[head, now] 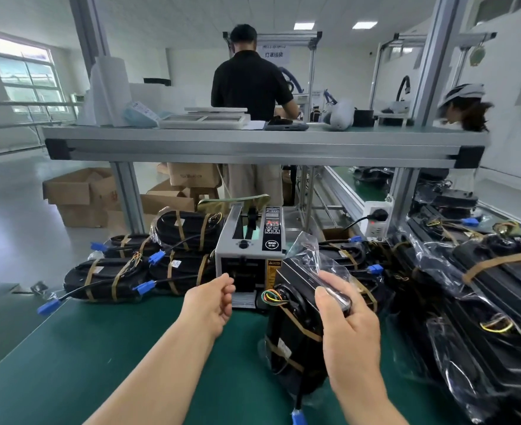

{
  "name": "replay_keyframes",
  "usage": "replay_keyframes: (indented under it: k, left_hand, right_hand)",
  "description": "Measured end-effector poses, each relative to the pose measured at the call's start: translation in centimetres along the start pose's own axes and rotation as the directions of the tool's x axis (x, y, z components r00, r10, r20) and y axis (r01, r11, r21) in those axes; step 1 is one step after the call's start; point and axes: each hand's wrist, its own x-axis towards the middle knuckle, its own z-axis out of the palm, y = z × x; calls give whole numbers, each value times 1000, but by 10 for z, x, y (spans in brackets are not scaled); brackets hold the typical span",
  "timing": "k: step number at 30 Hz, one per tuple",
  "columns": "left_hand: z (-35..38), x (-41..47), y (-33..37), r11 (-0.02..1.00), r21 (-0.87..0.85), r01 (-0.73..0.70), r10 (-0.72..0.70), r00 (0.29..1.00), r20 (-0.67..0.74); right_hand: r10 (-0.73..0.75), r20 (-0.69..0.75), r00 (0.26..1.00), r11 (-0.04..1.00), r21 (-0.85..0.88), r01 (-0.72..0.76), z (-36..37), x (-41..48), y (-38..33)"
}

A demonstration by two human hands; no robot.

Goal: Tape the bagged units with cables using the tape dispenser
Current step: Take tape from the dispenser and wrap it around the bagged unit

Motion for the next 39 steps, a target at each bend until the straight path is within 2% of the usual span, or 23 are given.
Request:
replay_keyframes:
  k: [9,16,23,25,27,30,32,35,39]
  left_hand:
    - [22,16,10,992,-5,126,-126,992,-11]
    - [32,20,5,990,-124,72,-80,995,-64]
    - [32,6,-1,964,-259,-60,32,993,-110]
    - [21,-11,0,968,-230,-102,100,995,-21]
    - [5,-35,3,969,-185,-164,191,972,139]
    - [-14,-77,10,938,-143,-316,346,865,362]
    - [-18,-103,16,903,-75,-423,407,791,457]
    - [-14,-121,18,826,106,-554,442,752,489]
    - [-8,-126,12,811,190,-553,419,777,470]
  right_hand:
    - [-45,19,999,999,-6,45,6,-1,-4]
    - [-98,47,994,995,-17,99,13,-3,-6]
    - [-153,61,986,986,-56,156,12,-8,-4]
    - [-143,69,987,988,-52,147,8,-8,-3]
    - [-151,88,985,986,-51,156,7,-10,-4]
    - [-183,102,978,979,-74,191,10,-13,-4]
    - [-178,125,976,979,-76,188,13,-17,-2]
    - [-160,166,973,984,-46,170,17,-21,-3]
    - [-163,156,974,985,-34,170,21,-25,-7]
